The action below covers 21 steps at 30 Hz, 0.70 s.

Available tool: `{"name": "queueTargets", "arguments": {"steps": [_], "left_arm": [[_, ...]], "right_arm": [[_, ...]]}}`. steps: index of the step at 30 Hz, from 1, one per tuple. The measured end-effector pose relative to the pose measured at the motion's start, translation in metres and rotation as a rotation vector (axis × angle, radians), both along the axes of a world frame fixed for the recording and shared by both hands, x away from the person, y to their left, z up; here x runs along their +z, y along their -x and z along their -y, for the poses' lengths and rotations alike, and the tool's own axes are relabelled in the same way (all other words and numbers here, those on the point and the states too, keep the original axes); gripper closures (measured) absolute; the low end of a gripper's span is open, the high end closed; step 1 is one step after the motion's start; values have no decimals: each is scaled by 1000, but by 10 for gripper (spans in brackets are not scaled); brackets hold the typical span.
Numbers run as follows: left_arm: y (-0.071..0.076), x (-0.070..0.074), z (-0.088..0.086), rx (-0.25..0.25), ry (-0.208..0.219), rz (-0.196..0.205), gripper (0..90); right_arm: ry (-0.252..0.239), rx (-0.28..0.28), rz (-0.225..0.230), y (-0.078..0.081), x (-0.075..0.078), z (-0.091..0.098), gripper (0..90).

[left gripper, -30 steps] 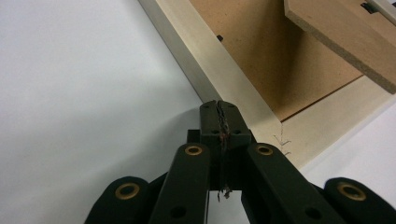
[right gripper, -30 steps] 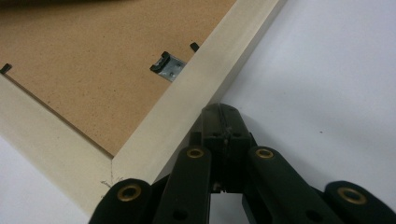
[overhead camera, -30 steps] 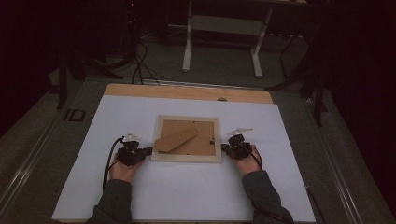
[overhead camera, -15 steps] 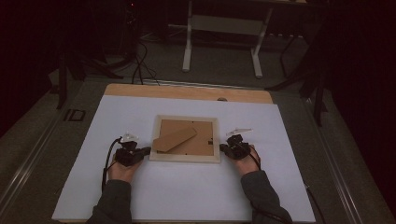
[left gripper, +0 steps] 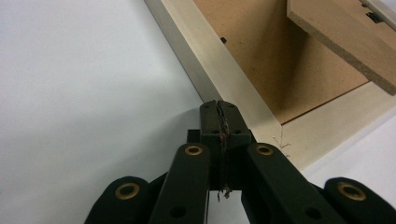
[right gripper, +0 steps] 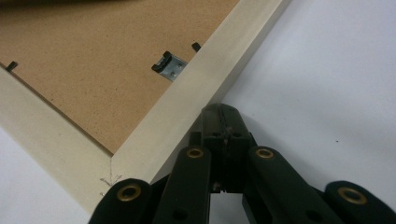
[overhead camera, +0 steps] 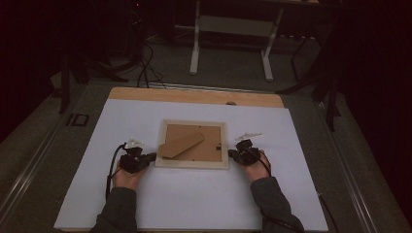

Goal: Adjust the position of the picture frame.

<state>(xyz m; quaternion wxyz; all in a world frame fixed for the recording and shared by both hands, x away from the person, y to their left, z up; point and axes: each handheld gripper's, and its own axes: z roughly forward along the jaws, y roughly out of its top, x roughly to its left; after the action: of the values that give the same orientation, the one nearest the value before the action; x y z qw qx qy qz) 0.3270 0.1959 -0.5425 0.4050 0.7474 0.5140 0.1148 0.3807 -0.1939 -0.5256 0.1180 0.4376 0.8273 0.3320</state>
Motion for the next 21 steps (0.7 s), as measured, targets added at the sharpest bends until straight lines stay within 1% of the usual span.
{"name": "queueTargets", "arguments": {"steps": [7, 11, 14, 16, 18, 19, 21], "left_arm": [[1, 0, 0, 3, 3, 0, 900], [1, -1, -1, -1, 15, 4, 900], [0, -2, -2, -4, 20, 3, 900], [0, -2, -2, -2, 13, 5, 896], [0, -2, -3, 0, 17, 5, 870], [0, -1, -4, 2, 25, 9, 860], [0, -1, -5, 2, 25, 17, 858]], "right_arm": [[-3, 1, 0, -1, 0, 0, 899], [-8, 3, 2, -1, -1, 1, 899], [-8, 4, 10, 0, -1, 1, 899], [-14, 2, 16, 0, -2, 1, 897], [-15, 0, 28, 2, -2, 1, 888], [-20, -4, 32, 3, -3, 2, 879], [-26, -8, 35, 4, -3, 2, 870]]}}
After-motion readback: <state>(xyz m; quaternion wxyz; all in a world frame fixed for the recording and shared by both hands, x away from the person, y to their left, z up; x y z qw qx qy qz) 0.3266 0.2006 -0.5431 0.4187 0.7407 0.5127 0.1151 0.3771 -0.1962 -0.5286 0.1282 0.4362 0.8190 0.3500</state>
